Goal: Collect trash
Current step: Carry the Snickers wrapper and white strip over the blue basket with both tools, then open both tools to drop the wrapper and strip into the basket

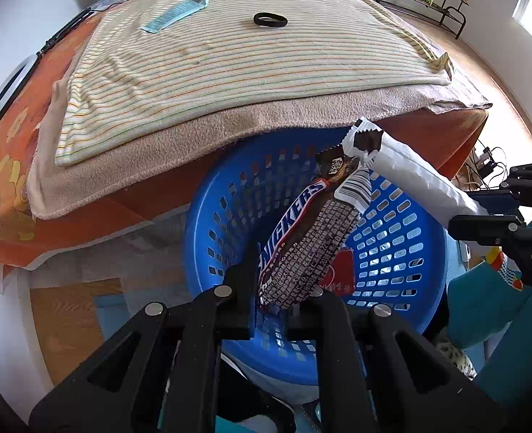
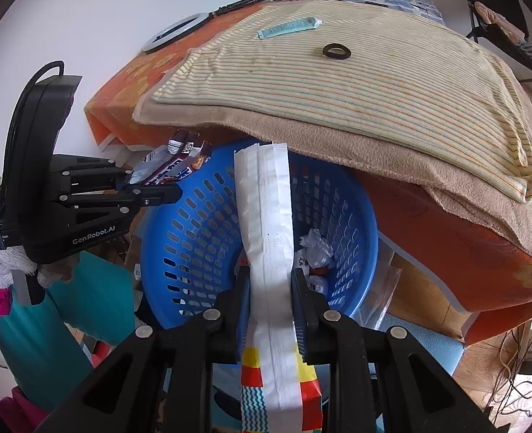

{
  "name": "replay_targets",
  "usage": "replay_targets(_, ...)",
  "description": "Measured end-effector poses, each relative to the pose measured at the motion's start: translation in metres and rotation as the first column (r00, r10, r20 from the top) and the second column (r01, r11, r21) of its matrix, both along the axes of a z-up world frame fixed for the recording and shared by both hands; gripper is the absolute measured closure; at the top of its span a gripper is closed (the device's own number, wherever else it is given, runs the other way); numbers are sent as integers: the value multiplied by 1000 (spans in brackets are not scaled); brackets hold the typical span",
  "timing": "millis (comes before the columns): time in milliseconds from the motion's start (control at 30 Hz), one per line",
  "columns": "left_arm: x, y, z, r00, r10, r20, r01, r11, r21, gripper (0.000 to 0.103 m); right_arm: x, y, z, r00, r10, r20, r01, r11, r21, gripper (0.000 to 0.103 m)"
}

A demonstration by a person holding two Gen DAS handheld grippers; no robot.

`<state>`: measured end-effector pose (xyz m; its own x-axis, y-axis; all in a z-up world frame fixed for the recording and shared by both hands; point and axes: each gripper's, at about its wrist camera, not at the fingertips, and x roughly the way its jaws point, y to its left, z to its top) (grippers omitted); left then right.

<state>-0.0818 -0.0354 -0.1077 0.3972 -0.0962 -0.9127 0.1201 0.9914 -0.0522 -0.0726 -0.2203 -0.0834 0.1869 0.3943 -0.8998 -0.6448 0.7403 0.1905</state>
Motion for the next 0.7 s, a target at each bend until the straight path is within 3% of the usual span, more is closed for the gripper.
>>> replay_targets(700,1,-8,-16,999,-21,-45,21,1000,6,96,3,-2,-20,999,-27,-32,26,999,-32,78)
